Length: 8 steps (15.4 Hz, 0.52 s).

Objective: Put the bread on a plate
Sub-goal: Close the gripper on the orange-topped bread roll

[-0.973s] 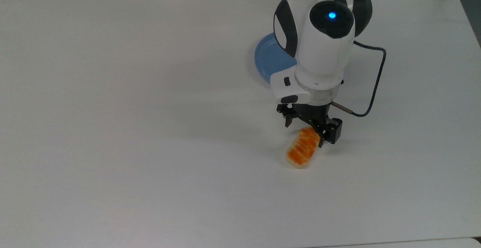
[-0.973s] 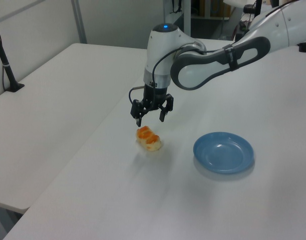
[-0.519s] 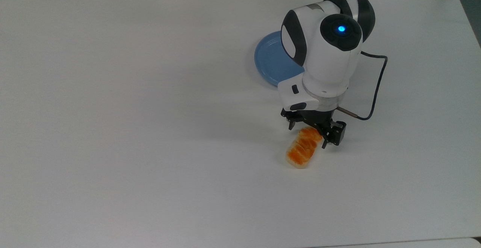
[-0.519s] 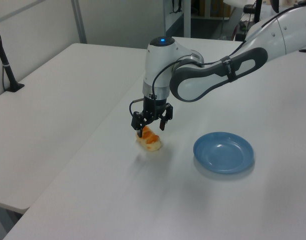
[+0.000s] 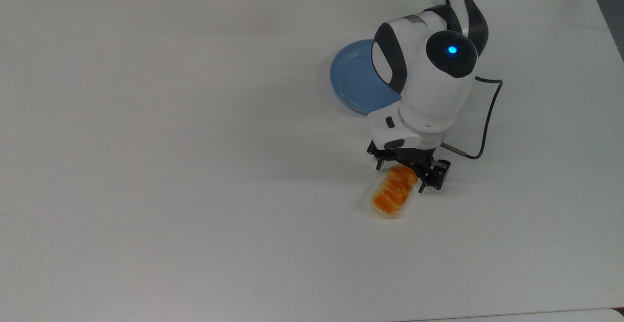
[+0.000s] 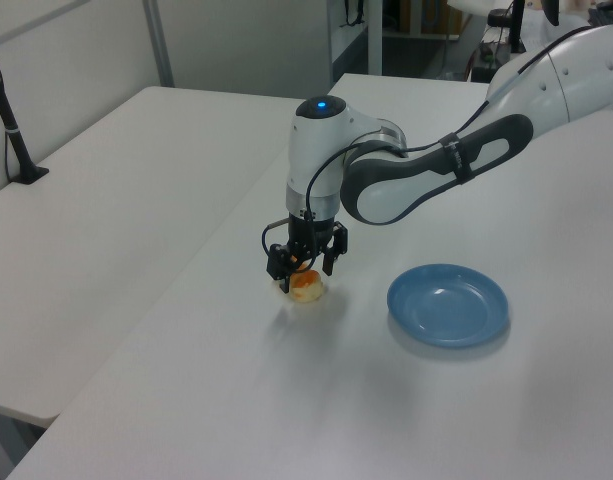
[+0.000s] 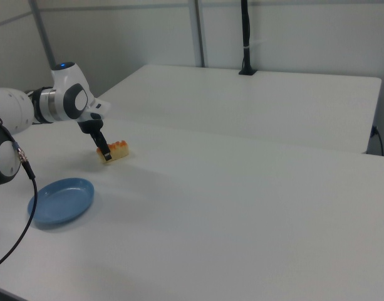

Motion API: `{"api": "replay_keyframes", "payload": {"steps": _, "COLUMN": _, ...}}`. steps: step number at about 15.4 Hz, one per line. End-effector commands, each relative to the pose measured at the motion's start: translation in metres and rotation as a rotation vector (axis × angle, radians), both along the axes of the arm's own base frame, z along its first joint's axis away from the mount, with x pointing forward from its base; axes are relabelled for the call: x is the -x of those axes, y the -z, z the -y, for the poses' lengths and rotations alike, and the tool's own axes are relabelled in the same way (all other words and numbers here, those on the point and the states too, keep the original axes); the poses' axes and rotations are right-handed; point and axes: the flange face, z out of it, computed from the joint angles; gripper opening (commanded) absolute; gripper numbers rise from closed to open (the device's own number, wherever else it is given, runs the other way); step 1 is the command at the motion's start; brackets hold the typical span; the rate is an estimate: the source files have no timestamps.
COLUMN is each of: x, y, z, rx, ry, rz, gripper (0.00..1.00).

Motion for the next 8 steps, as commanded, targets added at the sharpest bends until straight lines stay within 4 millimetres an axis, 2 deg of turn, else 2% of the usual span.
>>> {"api": "replay_keyframes", "payload": {"steps": 1, "x": -0.0028, "y": -0.0009, "z": -0.0048, "rx": 0.014, "ry": -0.018, "rz": 0.026, "gripper": 0.72}}
{"api": "replay_keyframes", "payload": {"steps": 2, "x": -0.0029, "y": -0.0022, "z": -0.0050, "rx": 0.011, "ry": -0.016, "rz": 0.029, "gripper": 0.65}}
{"api": "replay_keyframes", "payload": {"steps": 3, "x": -0.0029, "y": -0.0023, "z": -0.0049, "rx": 0.013, "ry": -0.016, "rz": 0.029, "gripper": 0.63}}
{"api": "replay_keyframes", "payload": {"steps": 4, "x": -0.0033, "y": -0.0011, "z": -0.0038, "rx": 0.013, "ry": -0.015, "rz": 0.028, "gripper": 0.52}}
{"api": "replay_keyframes", "payload": {"steps": 6, "x": -0.0029, "y": -0.0023, "z": -0.0050, "rx": 0.011, "ry": -0.016, "rz": 0.029, "gripper": 0.44}}
{"api": "replay_keyframes", "payload": {"steps": 8, "x": -0.0030, "y": -0.0022, "z": -0.0046, "rx": 0.010, "ry": -0.015, "rz": 0.028, "gripper": 0.30}}
